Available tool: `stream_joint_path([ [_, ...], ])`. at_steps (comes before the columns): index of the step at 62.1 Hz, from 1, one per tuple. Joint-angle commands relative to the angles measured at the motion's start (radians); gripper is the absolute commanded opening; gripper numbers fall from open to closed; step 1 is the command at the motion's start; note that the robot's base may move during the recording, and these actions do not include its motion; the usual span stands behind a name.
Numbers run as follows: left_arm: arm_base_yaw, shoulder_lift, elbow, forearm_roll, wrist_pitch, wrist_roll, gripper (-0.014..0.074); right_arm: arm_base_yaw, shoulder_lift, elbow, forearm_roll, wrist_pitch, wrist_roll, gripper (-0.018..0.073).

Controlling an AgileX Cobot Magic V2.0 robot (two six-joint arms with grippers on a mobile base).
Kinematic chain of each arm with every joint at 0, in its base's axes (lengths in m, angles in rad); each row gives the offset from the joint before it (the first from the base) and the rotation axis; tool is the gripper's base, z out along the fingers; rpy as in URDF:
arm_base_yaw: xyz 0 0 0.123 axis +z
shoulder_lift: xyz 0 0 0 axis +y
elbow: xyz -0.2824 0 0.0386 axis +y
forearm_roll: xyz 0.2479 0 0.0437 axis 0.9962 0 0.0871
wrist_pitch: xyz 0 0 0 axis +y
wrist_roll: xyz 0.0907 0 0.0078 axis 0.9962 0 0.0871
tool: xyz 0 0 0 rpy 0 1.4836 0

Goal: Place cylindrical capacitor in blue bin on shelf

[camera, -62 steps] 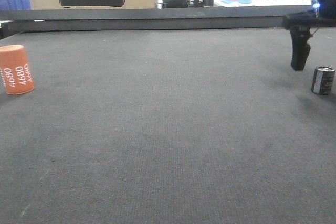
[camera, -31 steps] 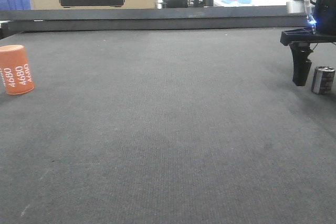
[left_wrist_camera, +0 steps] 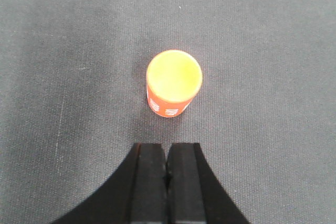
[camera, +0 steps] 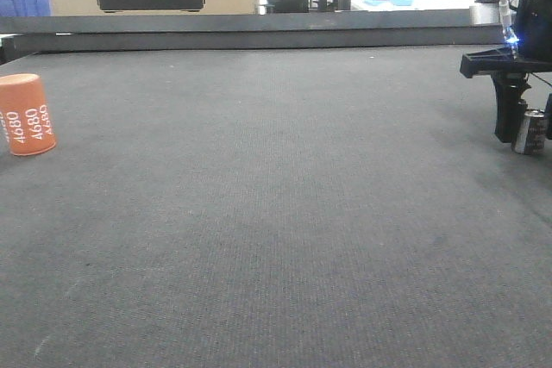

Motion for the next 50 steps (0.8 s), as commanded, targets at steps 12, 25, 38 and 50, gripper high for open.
stream_joint_path([
  [12,0.002,-0.005,-0.012,-0.004,-0.040,-0.006,-0.0111,-0.001,-0.001,-0.008,-0.015,-0.005,-0.003,-0.0165],
  [25,0.002,0.056,-0.114,0.009,0.024,-0.006,0.0026,-0.001,-0.001,-0.008,-0.015,0.005,-0.003,-0.0165],
  [38,0.002,0.159,-0.242,0.017,0.056,-0.006,0.0392,-0.001,-0.001,-0.008,-0.015,0.021,-0.003,-0.0165],
  [50,0.002,0.272,-0.353,0.021,0.133,-0.006,0.0500,-0.001,-0.001,-0.008,-0.015,0.030,-0.003,-0.0165],
])
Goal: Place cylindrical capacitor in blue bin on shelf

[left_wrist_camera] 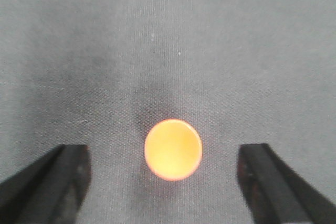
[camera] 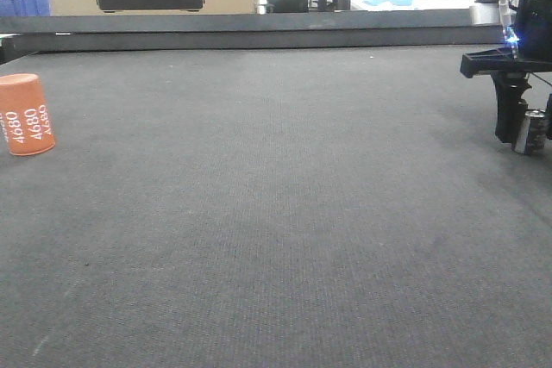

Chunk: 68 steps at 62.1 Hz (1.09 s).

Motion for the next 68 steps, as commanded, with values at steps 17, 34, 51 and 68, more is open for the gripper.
stream_joint_path([
  [17,0.002,0.190,-0.128,0.005,0.107,0.003,0.0498,-0.001,-0.001,-0.007,-0.015,0.021,-0.005,-0.0165],
  [34,-0.004,0.233,-0.128,-0.001,0.097,0.003,0.0498,-0.001,-0.001,-0.007,-0.015,0.021,-0.005,-0.0165],
  [51,-0.024,0.247,-0.128,-0.003,0.097,0.028,0.0498,-0.001,-0.001,-0.007,-0.015,0.011,-0.005,-0.0165],
  [68,-0.035,0.304,-0.126,0.021,0.123,0.028,0.0498,-0.001,-0.001,-0.007,-0.015,0.011,-0.005,-0.0165],
])
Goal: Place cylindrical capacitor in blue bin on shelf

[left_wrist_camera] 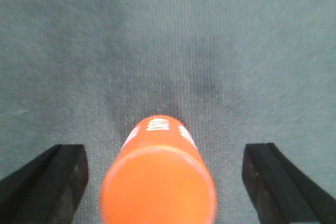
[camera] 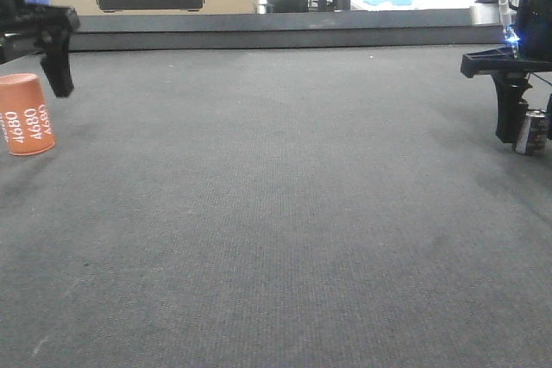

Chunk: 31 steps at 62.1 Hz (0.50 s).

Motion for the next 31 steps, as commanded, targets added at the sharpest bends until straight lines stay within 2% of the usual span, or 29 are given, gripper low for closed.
stream_joint_path([
  [1,-0.003,0.008,-0.007,0.006,0.016,-0.001,0.0498,-0.001,-0.001,-0.005,-0.015,0.007,-0.005,-0.0165],
  [9,-0.003,0.008,-0.007,0.007,-0.011,-0.009,0.0482,-0.001,-0.001,-0.005,-0.015,0.007,-0.005,-0.0165],
  [16,-0.003,0.008,-0.007,0.007,-0.016,-0.016,0.0377,-0.001,-0.001,-0.005,-0.015,0.007,-0.005,-0.0165],
  [21,-0.003,0.008,-0.007,0.007,-0.016,-0.016,0.0248,-0.001,-0.001,-0.005,-0.015,0.011,-0.005,-0.0165],
  [26,-0.003,0.008,-0.007,0.007,-0.003,-0.016,0.0062,-0.001,-0.001,-0.005,-0.015,0.013,-0.005,-0.0165],
  [31,-0.003,0.008,-0.007,0.007,0.012,-0.016,-0.0086,-0.001,-0.008,-0.005,-0.015,0.019,-0.005,-0.0165],
])
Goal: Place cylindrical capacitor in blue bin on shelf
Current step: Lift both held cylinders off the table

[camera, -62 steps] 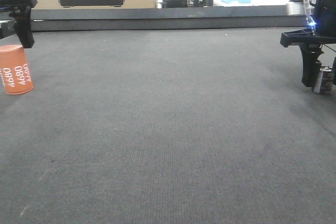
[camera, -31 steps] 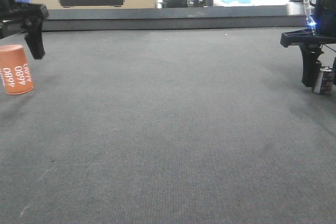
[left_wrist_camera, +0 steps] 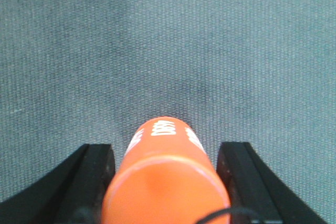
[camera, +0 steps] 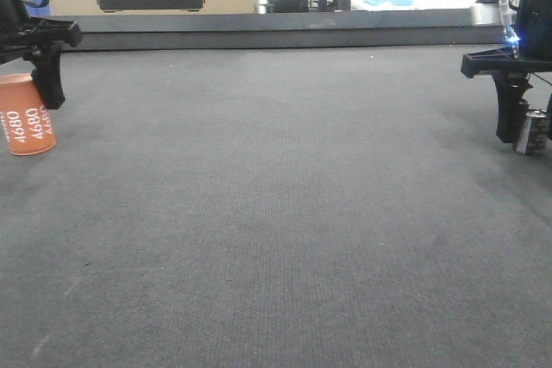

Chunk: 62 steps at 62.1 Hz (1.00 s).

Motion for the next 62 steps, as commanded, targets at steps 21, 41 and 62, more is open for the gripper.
stream_joint_path([
  [21,-0.003,-0.087,-0.007,-0.030,0.033,-0.008,-0.0111,0.001,-0.128,-0.005,-0.014,-0.016,-0.005,-0.0165],
  [41,-0.013,-0.260,0.074,-0.102,-0.114,0.059,-0.0111,0.001,-0.303,0.070,-0.014,-0.211,-0.005,-0.0165],
  [62,-0.025,-0.519,0.451,-0.128,-0.497,0.059,-0.0111,0.001,-0.562,0.450,-0.016,-0.609,-0.005,-0.0165],
])
